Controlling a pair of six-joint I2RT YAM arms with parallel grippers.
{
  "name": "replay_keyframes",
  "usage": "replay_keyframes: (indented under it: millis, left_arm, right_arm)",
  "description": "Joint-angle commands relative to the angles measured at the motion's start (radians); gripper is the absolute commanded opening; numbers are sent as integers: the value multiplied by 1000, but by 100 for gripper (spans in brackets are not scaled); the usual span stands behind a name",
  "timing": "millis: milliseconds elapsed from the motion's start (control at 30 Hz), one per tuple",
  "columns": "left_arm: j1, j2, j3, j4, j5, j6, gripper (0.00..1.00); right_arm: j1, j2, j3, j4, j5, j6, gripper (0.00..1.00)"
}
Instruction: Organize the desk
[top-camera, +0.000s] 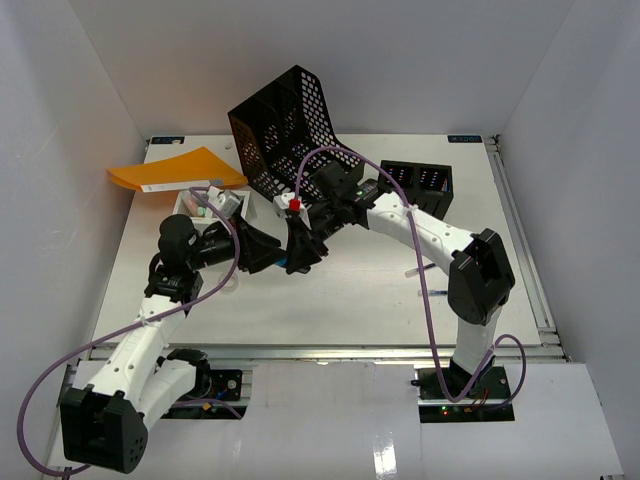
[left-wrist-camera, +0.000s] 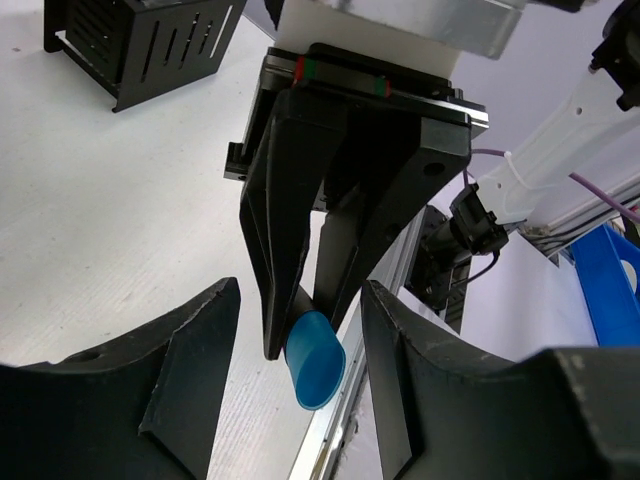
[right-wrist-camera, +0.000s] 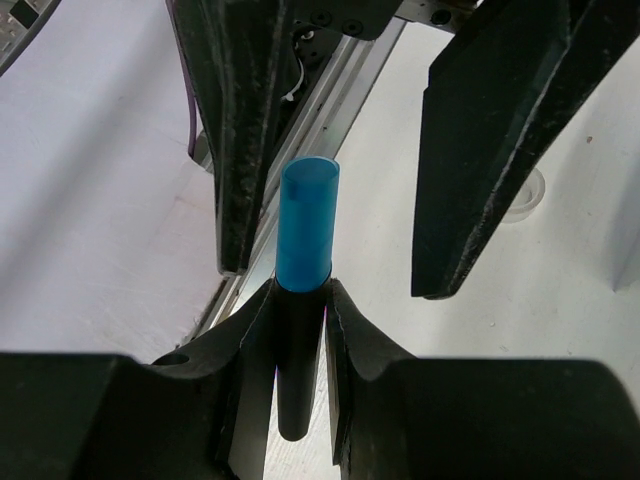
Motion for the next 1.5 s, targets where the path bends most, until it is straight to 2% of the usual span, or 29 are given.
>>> replay_keyframes:
  millis: [0, 400, 533, 667, 800, 833, 900, 1000, 1067, 1200, 1467]
  left_arm:
    - [-6, -30, 9, 1, 71, 54, 63]
    - [-5, -45, 15, -103, 53, 151, 65]
    - [-6, -39, 18, -116, 37, 157, 62]
    - [-6, -39, 22, -117, 30, 156, 48]
    - [-6, -33, 24, -118, 30, 154, 29]
    - [-6, -34, 24, -118, 30, 154, 29]
    - [-6, -34, 22, -120, 30, 154, 20]
    - [-6, -36, 25, -124, 28, 154, 13]
    - [-6, -36, 27, -130, 28, 156, 8]
    - [-6, -40, 38, -153, 17, 173, 0]
    - [-5, -38, 55, -246, -48, 215, 0]
  right_arm:
    - [1, 1, 38, -7, -30, -5, 8]
    - [-1, 9, 46, -1, -16, 15, 8]
    - [-1, 15, 49, 4, -15, 25, 8]
    - [0, 16, 50, 9, -9, 33, 8]
    - [1, 15, 49, 17, -4, 47, 8]
    - [1, 16, 51, 17, -4, 50, 8]
    - [-1, 15, 51, 23, -3, 56, 8]
    - [-1, 16, 49, 30, -2, 67, 12]
    - [1, 17, 49, 36, -1, 78, 19]
    - [1, 14, 48, 40, 6, 89, 50]
    - [1, -2, 26, 62, 69, 103, 83]
